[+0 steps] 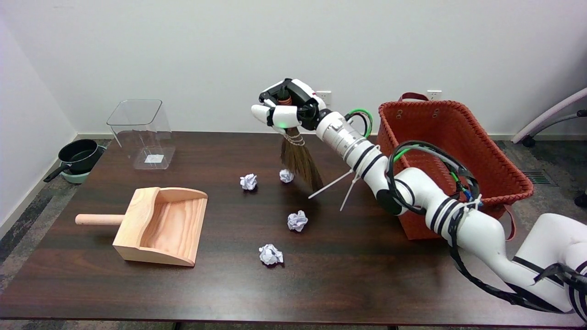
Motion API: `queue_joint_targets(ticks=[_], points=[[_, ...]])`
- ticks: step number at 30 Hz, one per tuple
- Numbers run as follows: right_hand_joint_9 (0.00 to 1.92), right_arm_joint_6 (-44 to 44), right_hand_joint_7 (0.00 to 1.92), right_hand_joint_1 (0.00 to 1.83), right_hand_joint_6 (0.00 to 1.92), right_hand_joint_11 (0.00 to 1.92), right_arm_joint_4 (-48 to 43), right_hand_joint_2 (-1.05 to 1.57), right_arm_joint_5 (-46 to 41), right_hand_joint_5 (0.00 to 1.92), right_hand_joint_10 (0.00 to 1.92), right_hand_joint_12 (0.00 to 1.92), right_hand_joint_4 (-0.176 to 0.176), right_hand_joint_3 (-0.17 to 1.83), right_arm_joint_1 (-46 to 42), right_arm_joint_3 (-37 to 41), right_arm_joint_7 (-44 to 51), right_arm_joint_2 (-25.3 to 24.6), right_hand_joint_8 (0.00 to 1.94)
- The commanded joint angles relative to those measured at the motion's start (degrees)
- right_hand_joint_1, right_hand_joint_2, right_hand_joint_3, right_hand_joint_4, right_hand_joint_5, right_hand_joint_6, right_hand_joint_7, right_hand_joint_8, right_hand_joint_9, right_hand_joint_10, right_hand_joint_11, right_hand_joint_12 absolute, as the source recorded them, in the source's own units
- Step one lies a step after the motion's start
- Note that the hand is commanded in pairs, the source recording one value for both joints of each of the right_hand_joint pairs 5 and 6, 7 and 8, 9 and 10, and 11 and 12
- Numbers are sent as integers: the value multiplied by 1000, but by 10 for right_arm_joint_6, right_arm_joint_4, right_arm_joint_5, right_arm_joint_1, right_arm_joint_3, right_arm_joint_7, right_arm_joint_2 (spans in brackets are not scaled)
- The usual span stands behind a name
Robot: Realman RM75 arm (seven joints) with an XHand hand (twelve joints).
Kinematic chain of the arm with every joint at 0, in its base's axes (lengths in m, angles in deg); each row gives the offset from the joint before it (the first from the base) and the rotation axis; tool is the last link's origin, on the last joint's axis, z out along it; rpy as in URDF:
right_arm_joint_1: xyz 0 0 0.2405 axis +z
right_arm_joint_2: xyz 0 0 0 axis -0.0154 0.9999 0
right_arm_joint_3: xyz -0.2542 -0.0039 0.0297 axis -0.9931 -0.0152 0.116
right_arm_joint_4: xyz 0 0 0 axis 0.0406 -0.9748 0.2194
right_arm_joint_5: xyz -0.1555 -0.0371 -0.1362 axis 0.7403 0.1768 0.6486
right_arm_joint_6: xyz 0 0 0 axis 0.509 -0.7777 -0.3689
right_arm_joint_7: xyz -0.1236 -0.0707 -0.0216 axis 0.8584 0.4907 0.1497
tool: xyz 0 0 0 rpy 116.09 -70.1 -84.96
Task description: Sweep the paper ball into the dustpan.
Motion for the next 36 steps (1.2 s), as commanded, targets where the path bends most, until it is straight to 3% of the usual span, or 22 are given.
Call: queue_joint_targets(ticks=[1,7,19,36], points=[[1827,-3,1920,1228,1920,1720,20,1287,2,1920,1827,1720,0,567,6,35,7,-6,1920],[1830,-8,1920,1222,1920,1726,13,1299,3,1920,1830,1726,0,566,-4,40,11,-3,1920],[1828,-6,1920,1210,1920,1723,-86,1330,36,1920,1828,1723,0,552,24,7,39,-4,1920],[1815,-27,1920,1222,1920,1704,-52,1303,53,1920,1815,1704,0,548,10,-31,-24,-49,1920]])
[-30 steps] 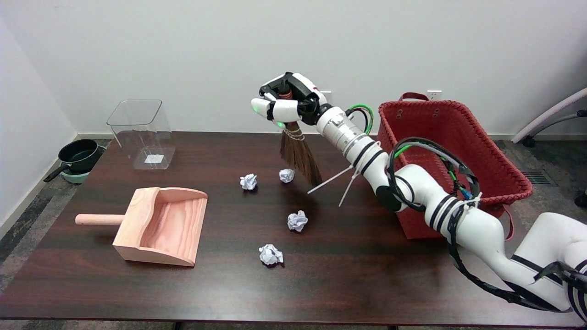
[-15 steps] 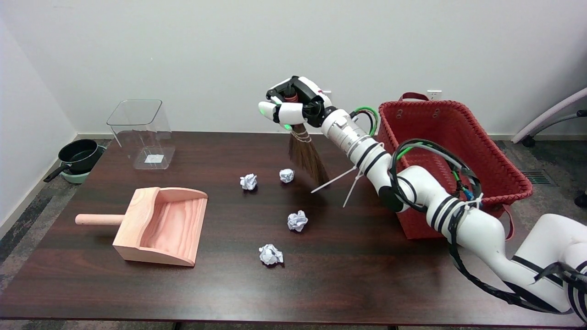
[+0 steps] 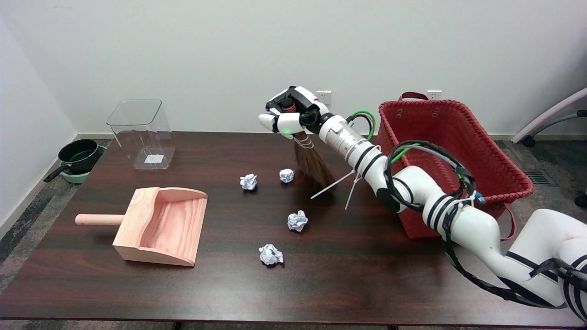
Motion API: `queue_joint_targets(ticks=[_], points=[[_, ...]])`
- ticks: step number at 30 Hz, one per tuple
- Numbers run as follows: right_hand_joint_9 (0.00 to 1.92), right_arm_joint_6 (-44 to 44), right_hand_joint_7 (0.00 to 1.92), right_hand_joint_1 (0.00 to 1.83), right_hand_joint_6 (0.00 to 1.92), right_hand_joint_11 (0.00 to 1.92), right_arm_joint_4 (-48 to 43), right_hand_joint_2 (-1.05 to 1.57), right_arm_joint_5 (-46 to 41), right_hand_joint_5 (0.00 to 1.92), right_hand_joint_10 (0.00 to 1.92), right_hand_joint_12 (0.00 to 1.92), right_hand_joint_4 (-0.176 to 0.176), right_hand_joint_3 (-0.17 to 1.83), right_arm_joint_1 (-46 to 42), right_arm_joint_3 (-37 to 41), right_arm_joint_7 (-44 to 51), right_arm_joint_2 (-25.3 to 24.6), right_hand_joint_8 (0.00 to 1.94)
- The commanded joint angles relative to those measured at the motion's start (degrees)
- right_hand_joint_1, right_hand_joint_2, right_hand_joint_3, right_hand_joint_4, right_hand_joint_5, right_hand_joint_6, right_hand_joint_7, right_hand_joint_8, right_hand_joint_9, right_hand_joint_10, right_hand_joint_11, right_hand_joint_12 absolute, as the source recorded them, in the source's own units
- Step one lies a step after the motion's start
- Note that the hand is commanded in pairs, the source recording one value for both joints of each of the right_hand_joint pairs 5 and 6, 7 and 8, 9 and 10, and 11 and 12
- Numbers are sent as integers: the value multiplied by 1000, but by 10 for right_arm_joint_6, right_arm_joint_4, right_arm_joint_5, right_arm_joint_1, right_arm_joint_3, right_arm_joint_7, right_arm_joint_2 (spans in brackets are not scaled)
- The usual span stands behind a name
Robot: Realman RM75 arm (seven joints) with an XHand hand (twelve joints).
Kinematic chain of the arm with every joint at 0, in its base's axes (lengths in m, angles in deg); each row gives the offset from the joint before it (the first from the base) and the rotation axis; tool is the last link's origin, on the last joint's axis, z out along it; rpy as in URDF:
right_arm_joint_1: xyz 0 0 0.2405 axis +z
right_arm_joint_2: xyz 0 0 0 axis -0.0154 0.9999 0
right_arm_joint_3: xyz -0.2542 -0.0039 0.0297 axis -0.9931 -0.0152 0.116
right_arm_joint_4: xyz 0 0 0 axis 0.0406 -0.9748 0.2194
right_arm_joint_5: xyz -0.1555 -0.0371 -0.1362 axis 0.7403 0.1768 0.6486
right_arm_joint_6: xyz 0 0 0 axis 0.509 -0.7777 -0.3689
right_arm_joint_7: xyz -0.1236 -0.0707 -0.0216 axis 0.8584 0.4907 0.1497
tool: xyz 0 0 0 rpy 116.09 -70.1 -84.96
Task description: Sweep the paper ball into the dustpan.
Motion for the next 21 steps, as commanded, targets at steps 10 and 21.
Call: queue_joint_targets(ticks=[10,21], points=[[1817,-35,1920,1222,1920,1704,55,1304,15,1920,1817,1704,0,549,-26,-36,-76,-68,1920],[1837,-58,1920,1204,1920,1722,136,1343,-41,1920,1837,1722,0,551,-51,-36,-80,-68,1920]])
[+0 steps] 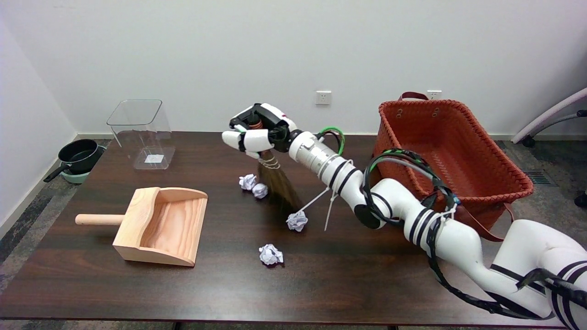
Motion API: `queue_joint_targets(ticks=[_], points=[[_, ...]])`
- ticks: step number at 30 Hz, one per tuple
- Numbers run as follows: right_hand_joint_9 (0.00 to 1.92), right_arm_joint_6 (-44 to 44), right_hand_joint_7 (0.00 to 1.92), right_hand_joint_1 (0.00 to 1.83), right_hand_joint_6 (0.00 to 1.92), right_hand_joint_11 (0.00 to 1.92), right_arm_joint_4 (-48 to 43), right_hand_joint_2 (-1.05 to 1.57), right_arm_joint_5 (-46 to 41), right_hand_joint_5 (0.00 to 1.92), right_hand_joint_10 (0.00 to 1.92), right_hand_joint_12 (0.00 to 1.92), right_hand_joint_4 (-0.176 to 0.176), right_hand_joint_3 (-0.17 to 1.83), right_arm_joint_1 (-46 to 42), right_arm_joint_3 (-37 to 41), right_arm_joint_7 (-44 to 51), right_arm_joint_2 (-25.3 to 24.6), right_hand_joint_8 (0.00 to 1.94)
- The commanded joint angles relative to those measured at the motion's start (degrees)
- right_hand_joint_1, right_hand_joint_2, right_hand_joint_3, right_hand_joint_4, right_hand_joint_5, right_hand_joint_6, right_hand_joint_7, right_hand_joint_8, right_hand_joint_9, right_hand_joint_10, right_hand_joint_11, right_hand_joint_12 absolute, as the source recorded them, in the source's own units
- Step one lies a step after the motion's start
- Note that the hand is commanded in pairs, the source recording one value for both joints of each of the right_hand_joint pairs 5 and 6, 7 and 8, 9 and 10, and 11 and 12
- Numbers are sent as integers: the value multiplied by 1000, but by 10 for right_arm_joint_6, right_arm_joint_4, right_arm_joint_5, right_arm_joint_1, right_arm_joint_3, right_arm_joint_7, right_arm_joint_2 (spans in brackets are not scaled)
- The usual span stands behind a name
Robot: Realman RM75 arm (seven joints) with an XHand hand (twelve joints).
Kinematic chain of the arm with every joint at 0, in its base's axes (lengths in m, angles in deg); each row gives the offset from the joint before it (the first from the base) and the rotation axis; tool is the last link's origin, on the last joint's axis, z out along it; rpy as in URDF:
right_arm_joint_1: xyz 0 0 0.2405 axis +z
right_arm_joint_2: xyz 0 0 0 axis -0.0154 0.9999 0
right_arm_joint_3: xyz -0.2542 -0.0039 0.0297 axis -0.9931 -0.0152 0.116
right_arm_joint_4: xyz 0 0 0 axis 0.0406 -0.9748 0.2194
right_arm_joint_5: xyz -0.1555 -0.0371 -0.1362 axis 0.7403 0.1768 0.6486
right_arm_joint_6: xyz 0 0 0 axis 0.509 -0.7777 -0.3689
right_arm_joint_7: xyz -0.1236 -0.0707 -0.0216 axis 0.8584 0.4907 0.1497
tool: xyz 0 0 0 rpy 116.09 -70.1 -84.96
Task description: Sweep the paper ball into the dustpan.
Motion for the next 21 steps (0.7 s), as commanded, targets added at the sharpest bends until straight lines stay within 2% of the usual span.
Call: queue_joint_targets(ticks=[1,7,14,21], points=[[1841,-34,1920,1201,1920,1725,97,1349,-53,1920,1841,1725,0,552,-34,-7,-22,-18,1920],[1854,-77,1920,1194,1920,1747,124,1373,-57,1920,1854,1747,0,556,-24,-8,-21,-22,1920],[1859,-74,1920,1179,1920,1755,91,1406,-57,1920,1859,1755,0,552,-7,-15,-24,-54,1920],[1863,-69,1920,1172,1920,1759,88,1422,-53,1920,1863,1759,0,546,1,8,-21,-40,1920]])
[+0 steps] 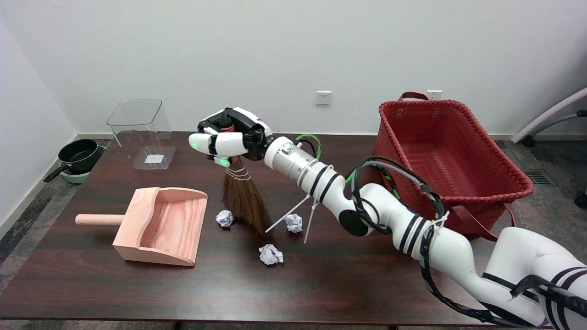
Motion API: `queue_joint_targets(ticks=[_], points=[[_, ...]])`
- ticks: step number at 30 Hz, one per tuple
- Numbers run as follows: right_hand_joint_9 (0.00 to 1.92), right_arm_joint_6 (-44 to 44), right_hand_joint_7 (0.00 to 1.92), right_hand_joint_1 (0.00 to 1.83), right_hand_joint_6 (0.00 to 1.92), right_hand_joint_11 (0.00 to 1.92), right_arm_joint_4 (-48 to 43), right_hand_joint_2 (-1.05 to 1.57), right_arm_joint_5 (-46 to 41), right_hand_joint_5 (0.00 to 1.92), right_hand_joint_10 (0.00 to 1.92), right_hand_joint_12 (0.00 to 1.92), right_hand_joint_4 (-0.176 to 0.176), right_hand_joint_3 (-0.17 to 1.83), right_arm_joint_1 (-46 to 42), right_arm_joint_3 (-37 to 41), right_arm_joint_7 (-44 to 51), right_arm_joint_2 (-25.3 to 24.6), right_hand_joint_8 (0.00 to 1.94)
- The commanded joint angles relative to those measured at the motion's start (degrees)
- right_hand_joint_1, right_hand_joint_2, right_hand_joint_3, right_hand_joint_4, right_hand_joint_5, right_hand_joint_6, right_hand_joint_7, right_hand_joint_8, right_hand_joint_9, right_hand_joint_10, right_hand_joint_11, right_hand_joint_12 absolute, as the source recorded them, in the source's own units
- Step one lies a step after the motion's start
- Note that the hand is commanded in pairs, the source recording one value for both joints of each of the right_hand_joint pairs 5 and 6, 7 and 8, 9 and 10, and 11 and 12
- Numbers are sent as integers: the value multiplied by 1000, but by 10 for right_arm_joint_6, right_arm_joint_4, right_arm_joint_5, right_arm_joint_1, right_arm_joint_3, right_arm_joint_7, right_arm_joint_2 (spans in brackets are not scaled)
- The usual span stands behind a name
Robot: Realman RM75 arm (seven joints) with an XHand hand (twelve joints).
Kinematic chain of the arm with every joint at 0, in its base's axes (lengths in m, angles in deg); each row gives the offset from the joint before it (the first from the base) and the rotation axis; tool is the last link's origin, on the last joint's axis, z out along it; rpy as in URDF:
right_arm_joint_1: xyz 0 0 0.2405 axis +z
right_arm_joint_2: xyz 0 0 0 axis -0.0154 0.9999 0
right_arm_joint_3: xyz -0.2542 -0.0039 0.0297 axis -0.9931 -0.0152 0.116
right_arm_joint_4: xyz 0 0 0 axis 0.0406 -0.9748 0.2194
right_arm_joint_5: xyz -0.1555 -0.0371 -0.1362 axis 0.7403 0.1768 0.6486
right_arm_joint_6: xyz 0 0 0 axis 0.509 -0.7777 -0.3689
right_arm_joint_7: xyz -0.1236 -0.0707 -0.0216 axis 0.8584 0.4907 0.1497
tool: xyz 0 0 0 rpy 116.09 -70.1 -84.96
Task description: Sweep the paper ball into the dustpan.
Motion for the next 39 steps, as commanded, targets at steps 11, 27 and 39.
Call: queue_joint_targets(ticks=[11,27,39], points=[[1872,-9,1920,1162,1920,1773,92,1444,-8,1920,1872,1773,0,549,-18,69,2,73,1920],[1882,-80,1920,1136,1920,1786,241,1510,-12,1920,1882,1786,0,544,-202,249,166,89,1920],[1884,-74,1920,1130,1920,1786,282,1538,-13,1920,1884,1786,0,537,-309,344,264,68,1920]])
